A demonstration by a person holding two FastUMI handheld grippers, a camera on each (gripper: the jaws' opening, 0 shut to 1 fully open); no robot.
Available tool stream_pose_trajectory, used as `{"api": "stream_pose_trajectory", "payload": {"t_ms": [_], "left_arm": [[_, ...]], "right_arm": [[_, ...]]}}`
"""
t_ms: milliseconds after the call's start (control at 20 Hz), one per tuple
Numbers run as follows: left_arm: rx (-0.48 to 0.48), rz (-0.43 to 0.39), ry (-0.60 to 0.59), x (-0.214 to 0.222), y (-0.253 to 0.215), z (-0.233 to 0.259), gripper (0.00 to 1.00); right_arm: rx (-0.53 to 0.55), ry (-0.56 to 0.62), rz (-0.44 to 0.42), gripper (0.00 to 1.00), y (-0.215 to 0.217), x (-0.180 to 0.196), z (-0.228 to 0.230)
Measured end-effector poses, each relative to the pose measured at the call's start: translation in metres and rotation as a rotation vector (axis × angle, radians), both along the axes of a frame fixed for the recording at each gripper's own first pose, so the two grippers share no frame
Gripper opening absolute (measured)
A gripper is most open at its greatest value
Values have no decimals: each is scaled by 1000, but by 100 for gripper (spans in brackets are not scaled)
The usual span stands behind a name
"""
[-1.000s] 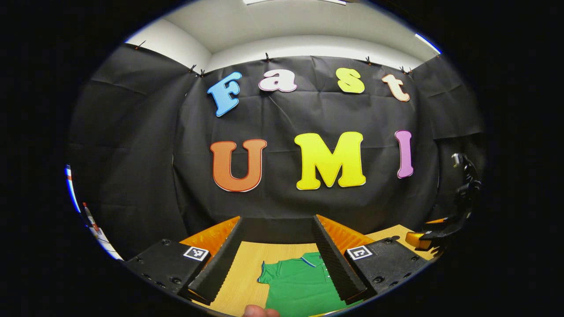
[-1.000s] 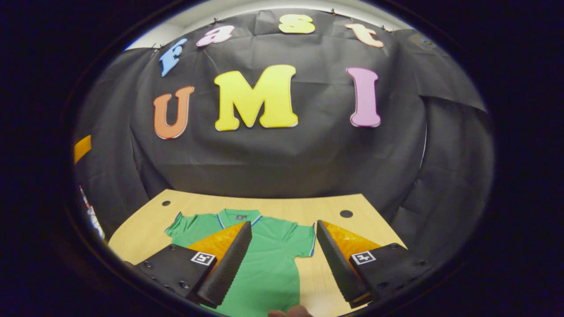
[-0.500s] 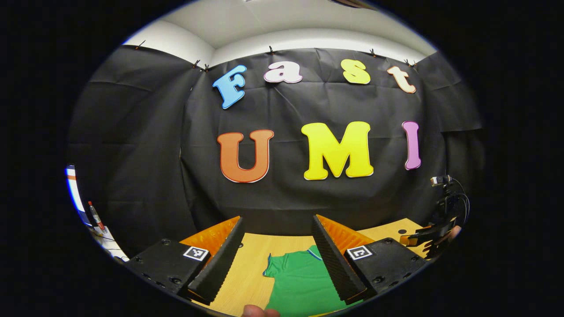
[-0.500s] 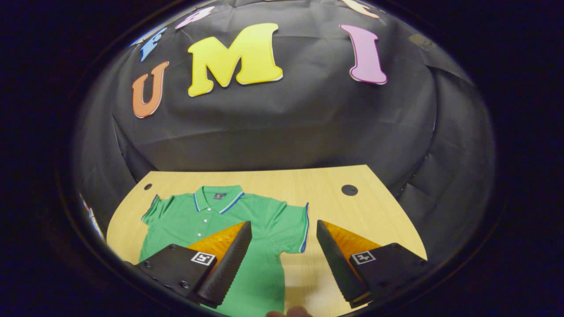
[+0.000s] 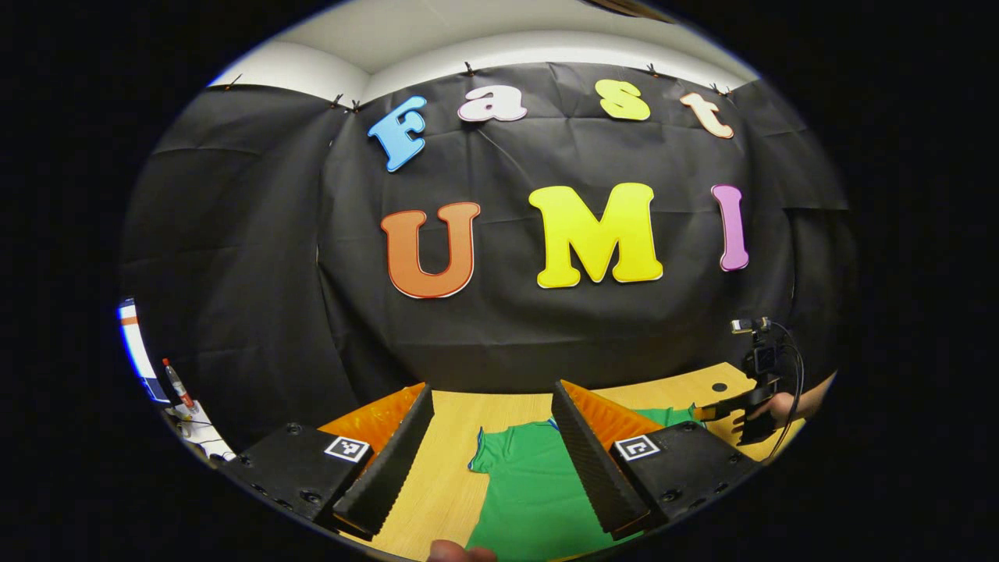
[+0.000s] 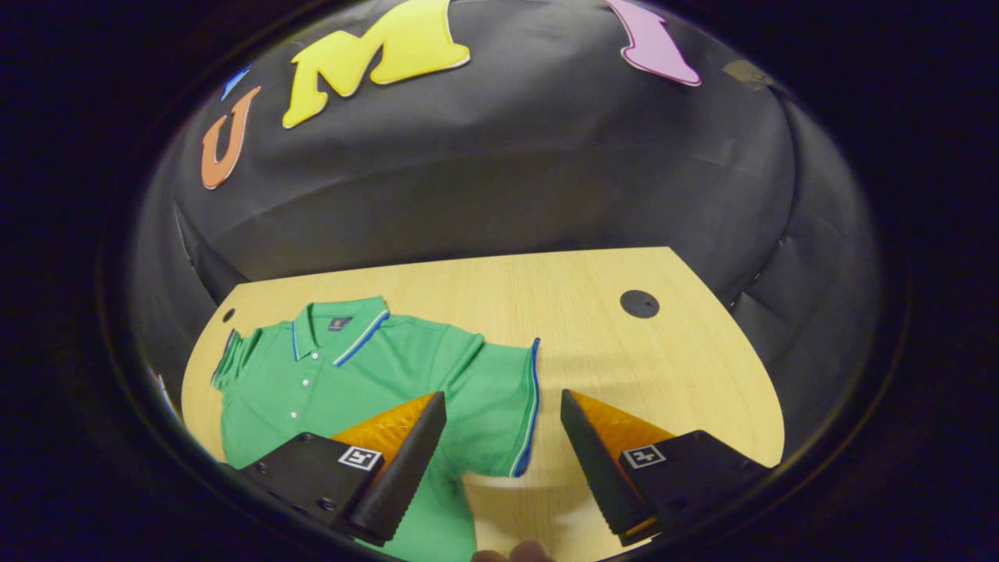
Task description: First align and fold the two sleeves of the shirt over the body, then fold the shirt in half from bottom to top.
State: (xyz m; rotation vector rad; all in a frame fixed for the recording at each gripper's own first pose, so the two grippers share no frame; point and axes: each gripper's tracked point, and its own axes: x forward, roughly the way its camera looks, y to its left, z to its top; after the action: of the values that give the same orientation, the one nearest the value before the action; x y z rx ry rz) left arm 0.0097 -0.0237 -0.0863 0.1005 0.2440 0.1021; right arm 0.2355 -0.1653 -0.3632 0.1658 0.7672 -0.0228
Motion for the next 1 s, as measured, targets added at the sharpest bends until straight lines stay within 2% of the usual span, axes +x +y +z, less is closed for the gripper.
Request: {"api": "stream_pose_trajectory", "payload": {"t_ms": [200,550,600,750,850,900,1000], "left_arm": [[4,18,26,-3,-3,-8,98],[9,100,80,-7,13,-25,98],[14,102,87,-7,13,-26,98],[21,98,91,-4,12,-25,98],[20,88,97,-2,8,-26,98],[22,82,99,-3,6,-27,98],[27,77,103,-5,7,-29,98]], "right_arm": [[6,27,1,96,-3,13,-22],[43,53,-19,94,0,28,-45],[51,65,-18,96,2,27,-49],[41,74,5,95,3,34,-59],[-34,85,-18,40,-14,33,-59],[-30,91,-17,12,-12,34,-63],[-27,90,-11,5,-9,35,-62]]}}
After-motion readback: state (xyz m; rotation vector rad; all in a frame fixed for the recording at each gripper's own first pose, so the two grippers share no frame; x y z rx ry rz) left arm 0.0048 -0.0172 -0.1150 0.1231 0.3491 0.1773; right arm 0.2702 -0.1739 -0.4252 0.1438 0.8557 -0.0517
